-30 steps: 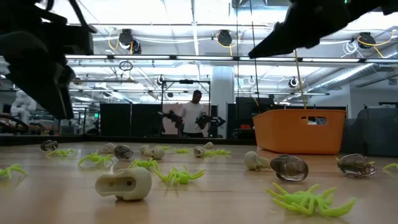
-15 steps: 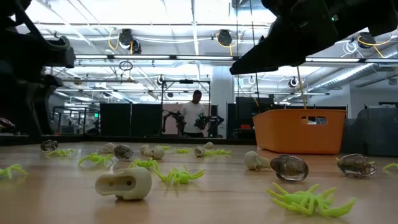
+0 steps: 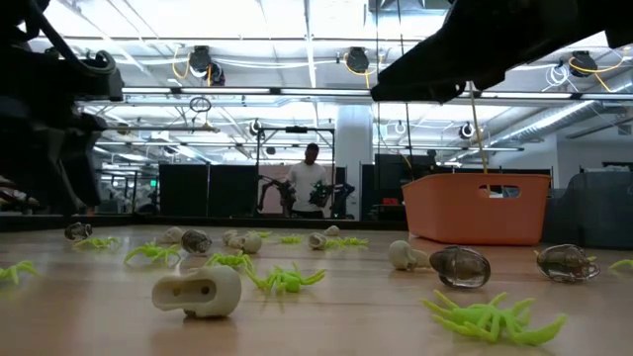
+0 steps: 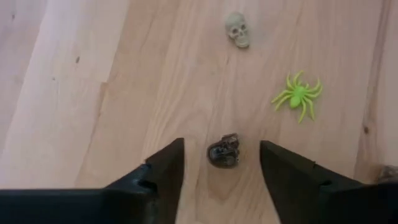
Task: Sort Halloween decoration
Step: Put the black skull toy into the orange bin
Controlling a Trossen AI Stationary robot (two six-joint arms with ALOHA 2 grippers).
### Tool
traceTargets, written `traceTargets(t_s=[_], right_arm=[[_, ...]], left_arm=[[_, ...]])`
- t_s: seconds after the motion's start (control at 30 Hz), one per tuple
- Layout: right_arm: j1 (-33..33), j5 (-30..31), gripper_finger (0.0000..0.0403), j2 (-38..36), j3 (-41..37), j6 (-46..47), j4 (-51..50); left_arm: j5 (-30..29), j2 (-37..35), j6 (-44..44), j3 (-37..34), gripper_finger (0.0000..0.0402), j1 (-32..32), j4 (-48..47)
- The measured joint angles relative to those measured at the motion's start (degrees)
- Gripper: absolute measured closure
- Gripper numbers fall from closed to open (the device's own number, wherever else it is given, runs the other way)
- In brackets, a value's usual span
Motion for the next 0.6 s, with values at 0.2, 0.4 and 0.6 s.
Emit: traceTargets(t_s=[0.2, 0.4, 0.6], right_arm=[[0.0, 0.0, 0.0204, 0.0, 0.0, 0.4, -0.1], [0.0, 0.0, 0.0204, 0.0, 0.0, 0.4, -0.2], [0.0, 0.0, 0.0204, 0.0, 0.0, 0.4, -0.5]], left_arm=[[0.0, 0.0, 3.3, -0.1, 0.015, 0.0, 0.4], [0.0, 0.0, 5.9, -5.1, 0.0161, 0.0, 9.4], [0.0, -0.1, 2.8, -8.5, 0.0188, 0.0, 12.4]])
